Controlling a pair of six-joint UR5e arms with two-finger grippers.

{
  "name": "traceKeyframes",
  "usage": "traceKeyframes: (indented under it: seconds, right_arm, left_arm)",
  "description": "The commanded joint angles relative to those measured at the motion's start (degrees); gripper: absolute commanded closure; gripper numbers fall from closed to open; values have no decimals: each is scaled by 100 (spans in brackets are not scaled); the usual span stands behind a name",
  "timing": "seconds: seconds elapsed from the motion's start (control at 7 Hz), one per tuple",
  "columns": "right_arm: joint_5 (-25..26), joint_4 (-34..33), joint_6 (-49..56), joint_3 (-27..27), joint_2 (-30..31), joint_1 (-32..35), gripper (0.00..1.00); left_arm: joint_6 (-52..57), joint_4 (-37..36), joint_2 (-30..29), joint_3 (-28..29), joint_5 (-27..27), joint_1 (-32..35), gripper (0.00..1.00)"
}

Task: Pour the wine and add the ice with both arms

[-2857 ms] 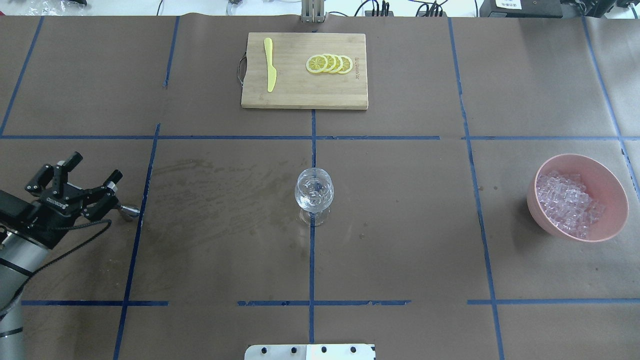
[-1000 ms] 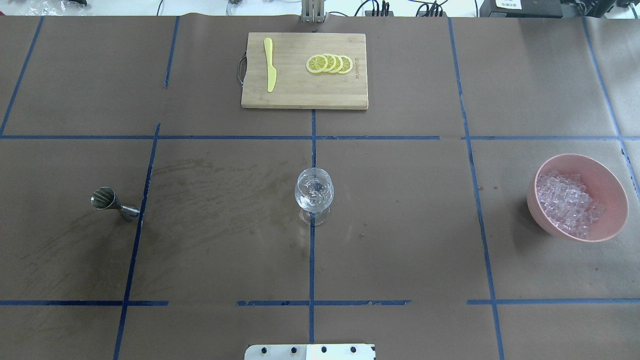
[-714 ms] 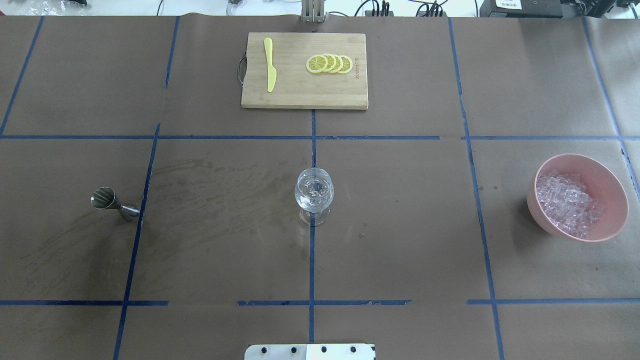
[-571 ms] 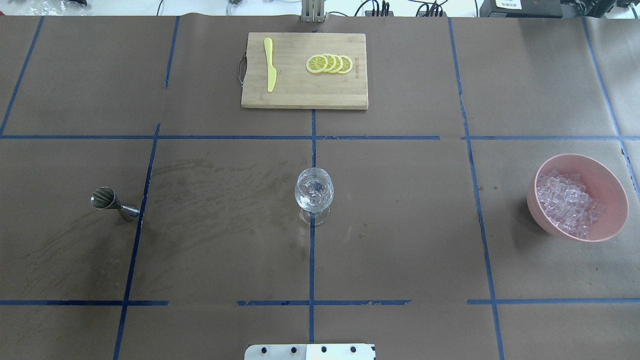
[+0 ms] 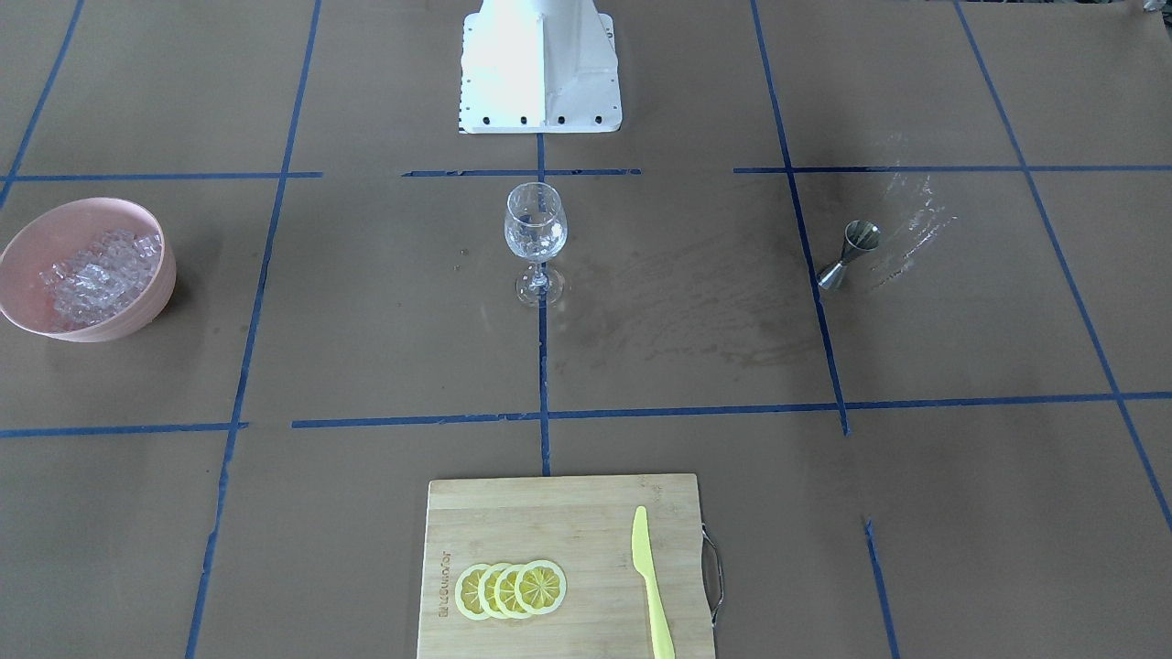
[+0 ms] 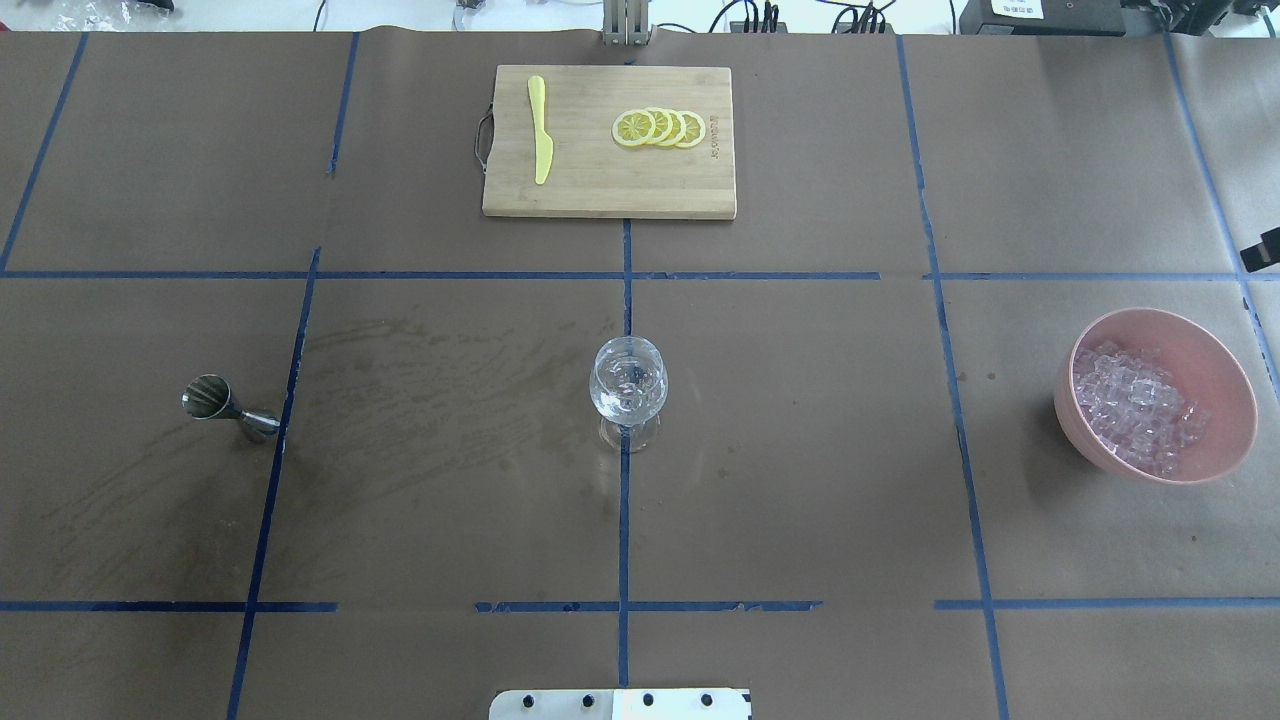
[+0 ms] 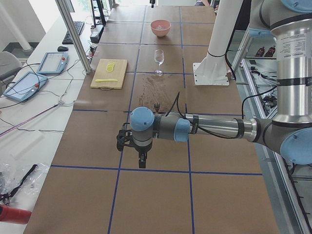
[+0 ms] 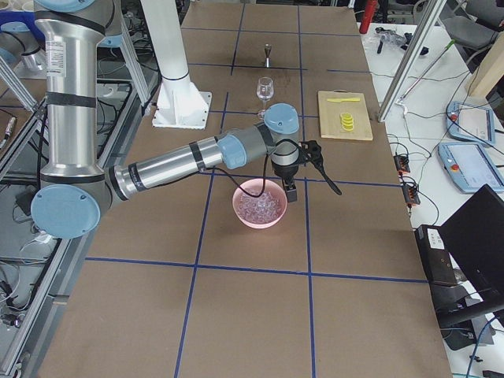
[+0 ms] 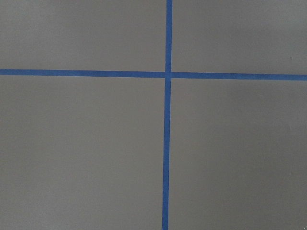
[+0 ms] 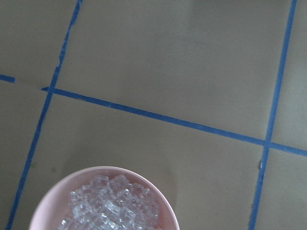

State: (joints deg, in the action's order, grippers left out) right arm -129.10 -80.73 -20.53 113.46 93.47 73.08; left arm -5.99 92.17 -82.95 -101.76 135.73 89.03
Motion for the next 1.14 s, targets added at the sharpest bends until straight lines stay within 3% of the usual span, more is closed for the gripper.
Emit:
traceKeyframes:
  seconds: [0.0, 0.29, 0.57, 0.71, 1.0]
  right_arm:
    - [857, 1712, -1740, -51, 450, -1081, 2]
    - [1296, 2479, -2574, -122, 986, -1478, 14]
    - [2138, 3306, -3698, -174, 1401, -2136, 18]
    - [2743, 3562, -4252, -270, 1419, -2575, 21]
    - [3423, 3722, -4784, -306, 1559, -3043, 34]
  left_arm:
    - [-7, 11, -89, -46, 6, 0, 0]
    - [-16, 168, -89, -29, 6, 0, 0]
    - [-16, 178, -115, -46, 6, 0, 0]
    - [-7, 178, -124, -46, 6, 0, 0]
    - [-7, 178, -177, -46, 6, 0, 0]
